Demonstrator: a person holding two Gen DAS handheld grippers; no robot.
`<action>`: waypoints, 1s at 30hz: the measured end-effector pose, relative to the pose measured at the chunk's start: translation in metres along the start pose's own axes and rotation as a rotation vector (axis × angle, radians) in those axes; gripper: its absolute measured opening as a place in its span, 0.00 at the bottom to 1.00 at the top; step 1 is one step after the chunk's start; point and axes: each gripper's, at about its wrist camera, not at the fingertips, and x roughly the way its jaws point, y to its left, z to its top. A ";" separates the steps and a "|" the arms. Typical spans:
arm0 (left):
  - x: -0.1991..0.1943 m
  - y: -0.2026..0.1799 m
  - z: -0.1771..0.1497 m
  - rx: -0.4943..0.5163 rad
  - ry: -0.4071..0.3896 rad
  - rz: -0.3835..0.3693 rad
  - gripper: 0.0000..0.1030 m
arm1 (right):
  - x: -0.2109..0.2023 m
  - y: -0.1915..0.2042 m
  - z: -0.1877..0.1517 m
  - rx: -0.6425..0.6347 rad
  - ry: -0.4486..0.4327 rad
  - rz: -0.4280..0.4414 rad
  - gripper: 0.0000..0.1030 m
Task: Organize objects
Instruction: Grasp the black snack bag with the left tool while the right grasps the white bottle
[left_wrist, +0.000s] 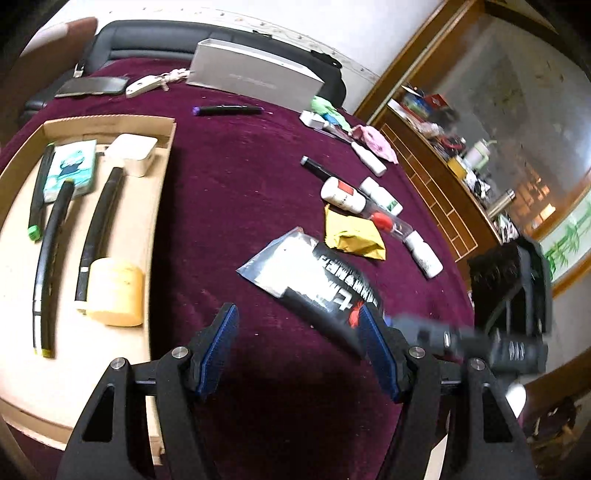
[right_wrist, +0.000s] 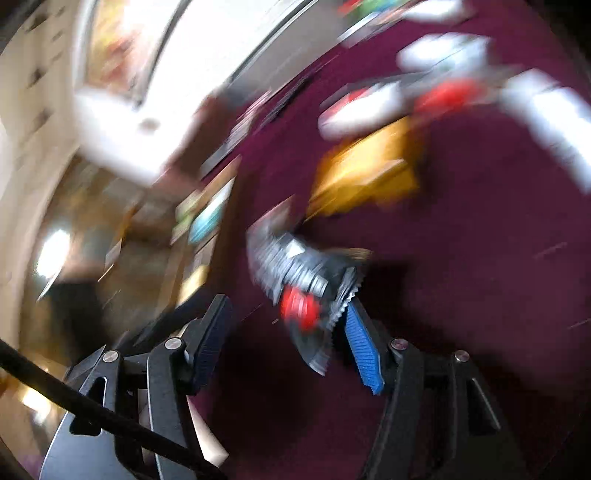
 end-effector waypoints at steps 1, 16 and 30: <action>0.000 0.002 0.000 -0.003 -0.001 -0.001 0.59 | 0.003 0.010 -0.006 -0.033 0.011 -0.005 0.60; 0.059 -0.014 -0.001 -0.141 0.146 -0.007 0.60 | -0.060 -0.013 -0.017 0.062 -0.243 -0.195 0.60; 0.126 -0.094 0.011 0.326 0.118 0.292 0.66 | -0.093 -0.016 -0.020 0.064 -0.336 -0.249 0.60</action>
